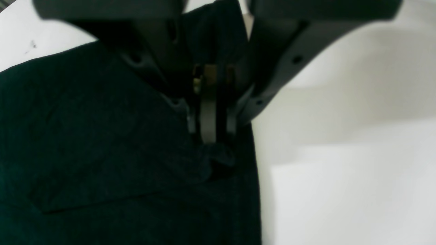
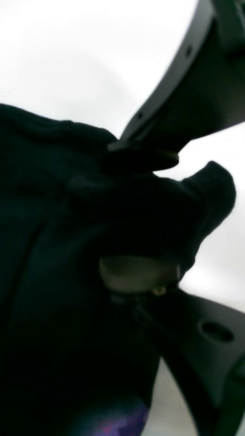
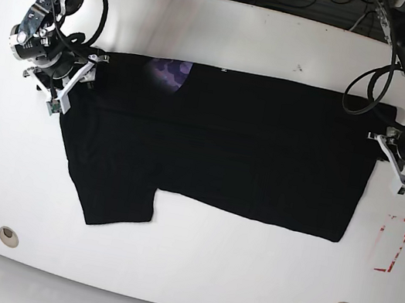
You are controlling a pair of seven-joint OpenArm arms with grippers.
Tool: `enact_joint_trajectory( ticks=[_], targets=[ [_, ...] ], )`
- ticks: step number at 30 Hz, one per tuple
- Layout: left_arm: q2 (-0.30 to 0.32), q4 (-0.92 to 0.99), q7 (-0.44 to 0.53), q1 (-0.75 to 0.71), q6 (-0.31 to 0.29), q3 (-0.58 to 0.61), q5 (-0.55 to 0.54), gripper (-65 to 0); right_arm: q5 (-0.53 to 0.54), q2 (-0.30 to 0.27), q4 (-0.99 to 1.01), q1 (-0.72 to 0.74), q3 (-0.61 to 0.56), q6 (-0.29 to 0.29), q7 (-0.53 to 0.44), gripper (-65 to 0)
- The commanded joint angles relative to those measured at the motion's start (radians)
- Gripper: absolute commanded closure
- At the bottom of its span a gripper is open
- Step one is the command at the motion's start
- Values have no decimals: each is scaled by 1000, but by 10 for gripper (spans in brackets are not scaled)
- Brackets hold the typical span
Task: Layout the t-shirt on the table in an organized manner, then fold the t-shirt properly
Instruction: 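Hold the t-shirt edge taut between both grippers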
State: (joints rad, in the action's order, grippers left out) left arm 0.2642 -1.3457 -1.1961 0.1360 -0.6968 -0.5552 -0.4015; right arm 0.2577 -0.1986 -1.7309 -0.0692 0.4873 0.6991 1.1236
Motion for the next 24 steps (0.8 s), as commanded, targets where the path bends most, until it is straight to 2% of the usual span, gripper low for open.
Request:
enact_joint_trajectory(
  ticks=[1,14,17,19,24],
  targets=[
    [17,-21,12,18,-1,-3,-12,0,9,-14,2,33,4,-1,-20,-355],
    [17,-21,12,18,-1,-3,-12,0,9,-17,162,124,61,-1,-21,-346],
    [17,-21,12,17,-1,-3,-12,0,9,-17,165,128,61,-1,-21,-285],
    [17,-21,12,17,-1,-3,-12,0,10,-17,162,128,61,-1,-21,-206],
    [17,-21,12,17,-1,-1,-12,0,13,-17,162,128,60,-1,-21,-79]
  ],
)
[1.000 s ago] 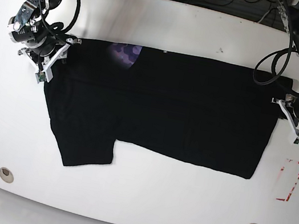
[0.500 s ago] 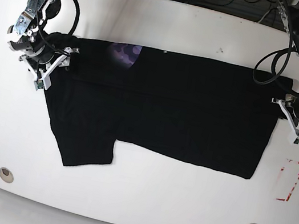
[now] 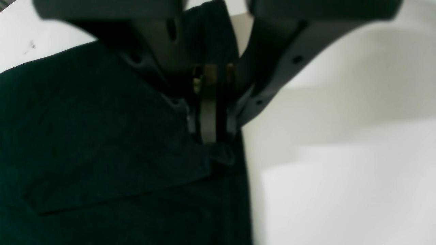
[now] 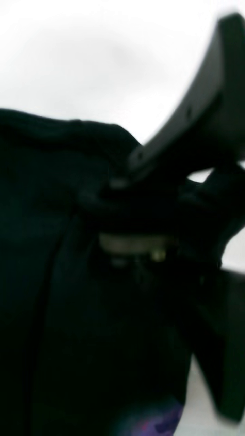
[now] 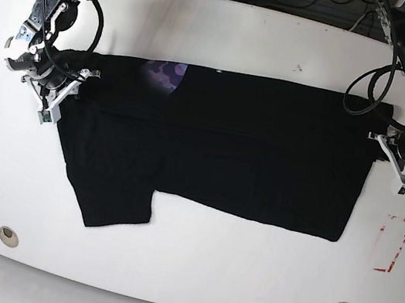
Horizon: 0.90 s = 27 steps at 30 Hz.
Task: Layout the t-shirt on the table in an organized manner, then fold the t-shirt properly
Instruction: 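Hold the t-shirt edge taut between both grippers, then pull the held edge with both grippers away from the t-shirt body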
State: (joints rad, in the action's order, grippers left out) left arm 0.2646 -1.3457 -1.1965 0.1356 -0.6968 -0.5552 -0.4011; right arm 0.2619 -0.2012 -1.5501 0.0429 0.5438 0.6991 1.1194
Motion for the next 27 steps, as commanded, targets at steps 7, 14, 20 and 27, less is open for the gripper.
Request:
enact_joint_trajectory(
  ticks=[7,14,20,27],
  targets=[
    [19,-21,13,17,-1,27,-12,0,12,-14,-54,7,5,-1,-12,-29],
    [19,-62,13,17,-1,34,-12,0,14,-14,-168,-42,0,-1,-8,-14],
    [15,-148,11,-17,-1,36,-12,0,14,-13,-249,-71,-1,-1,24,-14],
    [15,-186,-21,-17,-1,36,-12,0,14,-7,-323,-100,2,-1,70,-14]
  ],
)
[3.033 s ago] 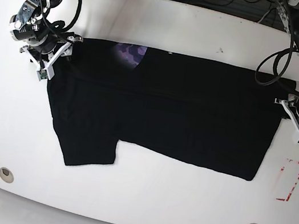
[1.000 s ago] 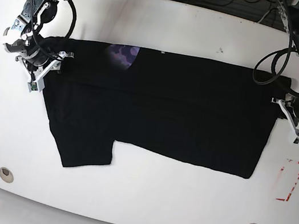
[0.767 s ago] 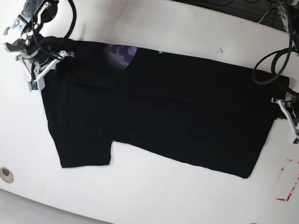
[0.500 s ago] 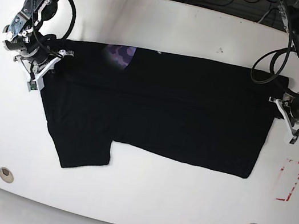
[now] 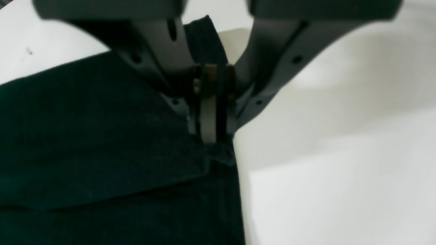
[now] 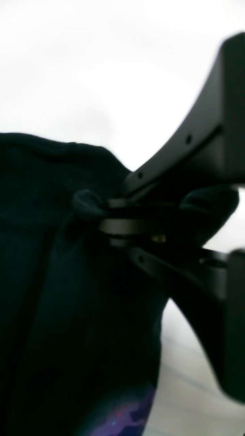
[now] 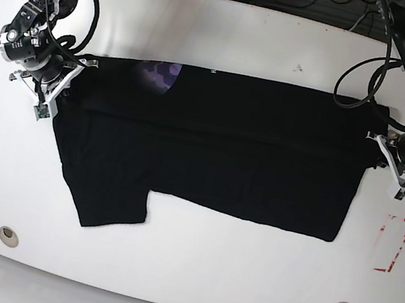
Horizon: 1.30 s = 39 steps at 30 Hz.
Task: Layout the t-shirt on the table in an organized manner, then fold the t-shirt properly
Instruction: 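Pull the held edge with both grippers away from the t-shirt body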
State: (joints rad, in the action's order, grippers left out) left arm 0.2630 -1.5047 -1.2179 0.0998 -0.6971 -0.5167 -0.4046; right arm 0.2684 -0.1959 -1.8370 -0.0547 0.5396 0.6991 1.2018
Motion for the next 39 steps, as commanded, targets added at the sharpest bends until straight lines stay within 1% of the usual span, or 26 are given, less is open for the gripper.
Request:
enact_joint_trajectory(
  ticks=[1,12,15,18,30,34,39],
  targets=[
    [17,-29,-3,19,-1,-3,-10,0,7,-12,-40,-10,4,-1,-12,-14],
    [23,-70,-23,18,-1,-9,-4,0,7,3,-126,-84,7,-1,-10,-14],
    [49,-70,-23,16,-1,-9,-7,0,7,5,-128,-106,7,-1,-10,-14],
    [61,-70,-23,1,-1,-9,-9,0,7,5,-129,-122,7,-1,-10,-14],
    [69,-70,-23,-31,-1,-6,-9,0,9,5,-131,-184,9,-1,-10,-14],
    [98,-66,-23,-36,-1,-3,-9,0,9,5,-135,-205,9,-1,-10,-14],
    [101,-61,-21,-38,-1,-3,-9,0,9,5,-135,-227,9,-1,-10,-14]
  ],
)
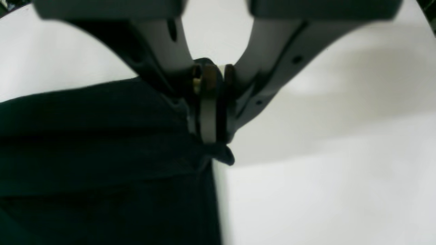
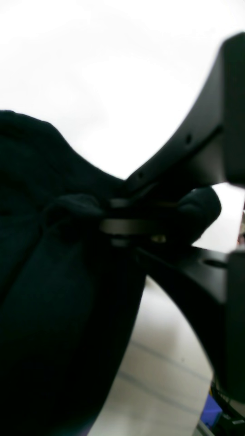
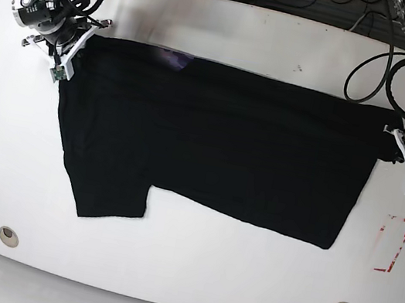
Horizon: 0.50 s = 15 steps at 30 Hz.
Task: Layout the t-shirt on the table in an organized manner, then fold the t-shirt properly
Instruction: 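Pull the held edge with both grippers away from the t-shirt body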
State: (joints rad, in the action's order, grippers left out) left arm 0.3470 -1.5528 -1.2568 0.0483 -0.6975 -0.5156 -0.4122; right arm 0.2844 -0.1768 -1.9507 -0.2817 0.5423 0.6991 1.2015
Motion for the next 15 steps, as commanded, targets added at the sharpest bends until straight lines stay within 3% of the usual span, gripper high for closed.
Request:
enact_joint_trajectory(
  ticks=[1,15],
  targets=[
    [19,-13,18,12,-1,-4,-1,0,-7,-14,-22,-6,6,-1,-10,-14],
    [33,-13,22,-40,-1,50,5,0,-7,-13,-22,-55,6,-1,-12,-16]
  ],
)
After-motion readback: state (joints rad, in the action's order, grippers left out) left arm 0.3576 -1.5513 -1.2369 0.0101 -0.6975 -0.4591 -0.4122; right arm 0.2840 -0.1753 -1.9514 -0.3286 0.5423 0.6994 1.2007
